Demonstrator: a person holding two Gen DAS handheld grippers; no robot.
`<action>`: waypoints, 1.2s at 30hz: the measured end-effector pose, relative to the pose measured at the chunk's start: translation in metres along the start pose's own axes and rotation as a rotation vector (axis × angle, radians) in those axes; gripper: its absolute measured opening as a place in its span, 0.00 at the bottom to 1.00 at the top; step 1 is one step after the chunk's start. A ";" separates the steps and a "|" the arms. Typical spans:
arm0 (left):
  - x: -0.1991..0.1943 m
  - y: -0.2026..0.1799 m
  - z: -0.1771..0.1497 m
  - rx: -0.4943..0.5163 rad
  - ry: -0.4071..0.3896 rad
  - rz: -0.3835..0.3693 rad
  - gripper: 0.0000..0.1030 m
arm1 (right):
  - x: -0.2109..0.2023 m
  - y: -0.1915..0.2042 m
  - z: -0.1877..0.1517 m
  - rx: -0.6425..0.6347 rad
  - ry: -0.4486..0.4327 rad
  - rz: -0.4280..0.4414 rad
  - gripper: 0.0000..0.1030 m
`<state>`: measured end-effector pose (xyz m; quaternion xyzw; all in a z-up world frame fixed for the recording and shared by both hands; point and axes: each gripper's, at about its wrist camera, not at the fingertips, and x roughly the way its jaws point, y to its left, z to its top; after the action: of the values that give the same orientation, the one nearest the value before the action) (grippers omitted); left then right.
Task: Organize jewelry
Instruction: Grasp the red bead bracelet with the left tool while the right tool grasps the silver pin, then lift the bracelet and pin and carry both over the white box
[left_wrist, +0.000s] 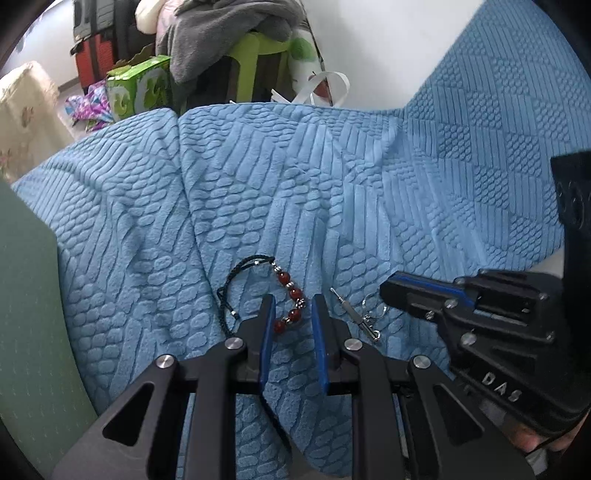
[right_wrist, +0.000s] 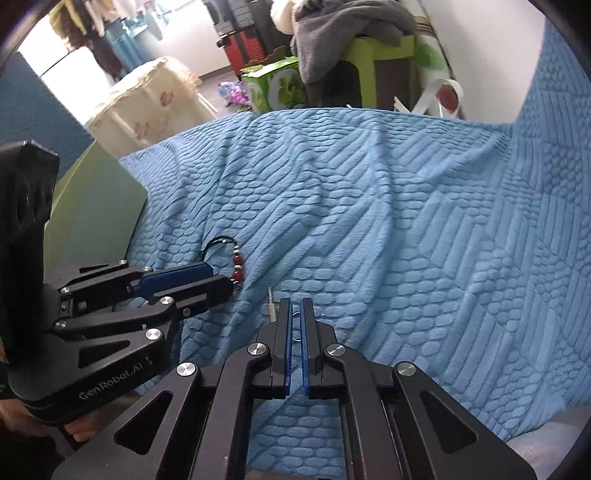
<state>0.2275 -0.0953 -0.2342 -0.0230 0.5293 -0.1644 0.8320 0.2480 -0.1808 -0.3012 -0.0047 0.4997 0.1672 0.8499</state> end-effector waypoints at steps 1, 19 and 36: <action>0.002 0.000 0.000 0.009 0.007 0.007 0.20 | 0.000 -0.002 0.000 0.007 0.002 0.002 0.02; -0.024 -0.001 0.000 -0.016 -0.048 0.001 0.06 | 0.004 0.005 -0.006 0.001 0.034 0.105 0.18; -0.063 0.028 -0.008 -0.170 -0.124 -0.031 0.06 | 0.019 0.046 -0.017 -0.246 0.044 -0.096 0.03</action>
<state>0.2033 -0.0493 -0.1888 -0.1117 0.4884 -0.1300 0.8556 0.2291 -0.1347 -0.3182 -0.1362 0.4934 0.1863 0.8386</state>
